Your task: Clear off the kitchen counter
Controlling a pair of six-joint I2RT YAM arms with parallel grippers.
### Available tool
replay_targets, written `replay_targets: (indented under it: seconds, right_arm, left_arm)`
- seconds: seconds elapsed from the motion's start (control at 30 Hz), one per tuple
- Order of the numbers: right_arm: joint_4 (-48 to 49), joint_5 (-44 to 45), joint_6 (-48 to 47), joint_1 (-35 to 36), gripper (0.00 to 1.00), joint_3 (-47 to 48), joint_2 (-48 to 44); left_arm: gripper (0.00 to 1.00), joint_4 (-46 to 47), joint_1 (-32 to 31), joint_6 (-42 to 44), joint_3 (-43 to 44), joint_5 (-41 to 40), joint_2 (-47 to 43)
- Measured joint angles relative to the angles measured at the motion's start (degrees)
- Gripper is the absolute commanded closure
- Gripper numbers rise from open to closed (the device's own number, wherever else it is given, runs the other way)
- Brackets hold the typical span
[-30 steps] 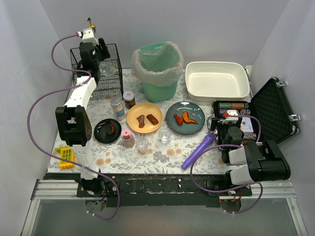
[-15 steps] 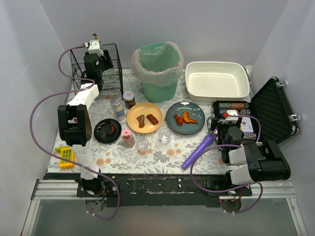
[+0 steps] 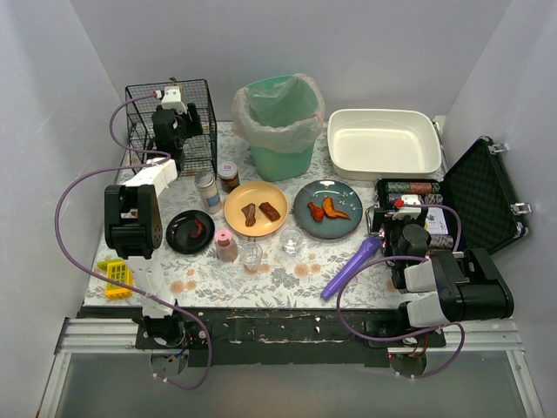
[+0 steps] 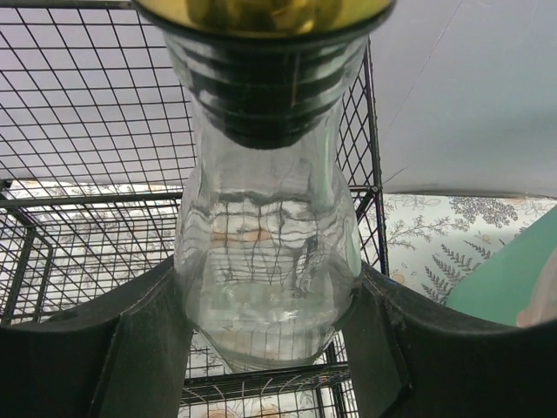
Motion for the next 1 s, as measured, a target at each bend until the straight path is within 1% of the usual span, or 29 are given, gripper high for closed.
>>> replay_targets:
  seconds: [0.03,0.1,0.23,0.3,0.33,0.5,0.63,0.77,1.0]
  right_arm:
    - [0.02,0.00,0.00,0.00,0.02,0.00,0.00]
    - [0.00,0.00,0.00,0.00,0.02,0.00,0.00]
    - [0.02,0.00,0.00,0.00,0.02,0.00,-0.02]
    - [0.02,0.02,0.00,0.00,0.02,0.00,0.00]
    - [0.02,0.02,0.00,0.00,0.02,0.00,-0.02]
    - [0.02,0.04,0.00,0.00,0.02,0.00,-0.02]
    - [0.02,0.07,0.00,0.00,0.02,0.00,0.00]
    - [0.02,0.15,0.00,0.00,0.02,0.00,0.00]
    - [0.02,0.15,-0.02,0.00,0.02,0.00,0.00]
  left_arm:
    - [0.43,0.04,0.00,0.00,-0.13,0.17,0.00]
    - [0.31,0.24,0.00,0.00,-0.44,0.37,0.00]
    - [0.16,2.47,0.00,0.00,-0.74,0.44,0.00]
    - [0.04,3.52,0.00,-0.02,-0.74,0.39,0.00]
    - [0.02,3.67,0.00,-0.02,-0.74,0.37,0.00]
    - [0.02,3.63,0.00,-0.09,-0.79,0.17,-0.11]
    - [0.02,2.29,0.00,-0.52,-2.08,-1.03,-1.86]
    - [0.02,0.17,0.00,-1.60,-5.86,-2.60,-6.93]
    - [0.02,-4.07,0.00,-4.00,-11.50,-5.79,-19.08]
